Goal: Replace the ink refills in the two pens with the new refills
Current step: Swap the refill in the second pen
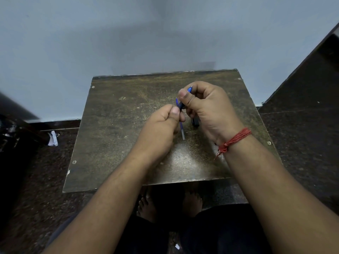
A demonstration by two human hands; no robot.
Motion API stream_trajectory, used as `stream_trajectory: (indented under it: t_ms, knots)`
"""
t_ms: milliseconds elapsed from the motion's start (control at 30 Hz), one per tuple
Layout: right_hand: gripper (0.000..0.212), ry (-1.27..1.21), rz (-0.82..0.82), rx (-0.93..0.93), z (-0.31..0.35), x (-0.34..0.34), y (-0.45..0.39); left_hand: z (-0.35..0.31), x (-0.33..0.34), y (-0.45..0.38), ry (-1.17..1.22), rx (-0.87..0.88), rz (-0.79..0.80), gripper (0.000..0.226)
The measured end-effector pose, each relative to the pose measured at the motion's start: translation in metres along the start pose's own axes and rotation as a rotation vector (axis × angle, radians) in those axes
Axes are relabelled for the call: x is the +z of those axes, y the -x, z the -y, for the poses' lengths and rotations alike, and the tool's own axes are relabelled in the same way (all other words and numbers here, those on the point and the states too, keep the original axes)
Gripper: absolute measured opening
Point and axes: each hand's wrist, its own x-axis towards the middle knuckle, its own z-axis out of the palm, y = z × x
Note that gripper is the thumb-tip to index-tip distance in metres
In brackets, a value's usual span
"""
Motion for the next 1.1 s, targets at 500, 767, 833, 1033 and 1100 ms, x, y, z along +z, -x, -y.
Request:
stream_trajectory:
  t_ms: [500, 767, 833, 1033, 1100]
  knots:
    - [0.019, -0.207, 0.198, -0.061, -0.001, -0.008, -0.006, -0.015, -0.007, 0.010, 0.646, -0.219, 0.323, 0.026]
    - [0.011, -0.195, 0.069, 0.018, -0.007, -0.011, -0.006, -0.007, -0.006, 0.003, 0.552, -0.100, 0.091, 0.030]
    - [0.013, -0.142, 0.008, 0.036, -0.009, -0.012, -0.007, -0.005, -0.007, 0.001, 0.415, -0.047, 0.008, 0.032]
    - [0.013, -0.094, -0.014, 0.031, -0.014, 0.002, -0.005, 0.003, 0.000, 0.002, 0.067, 0.024, -0.076, 0.035]
    - [0.014, -0.110, -0.021, 0.045, -0.014, 0.002, -0.005, 0.002, 0.001, 0.002, 0.118, -0.007, -0.052, 0.035]
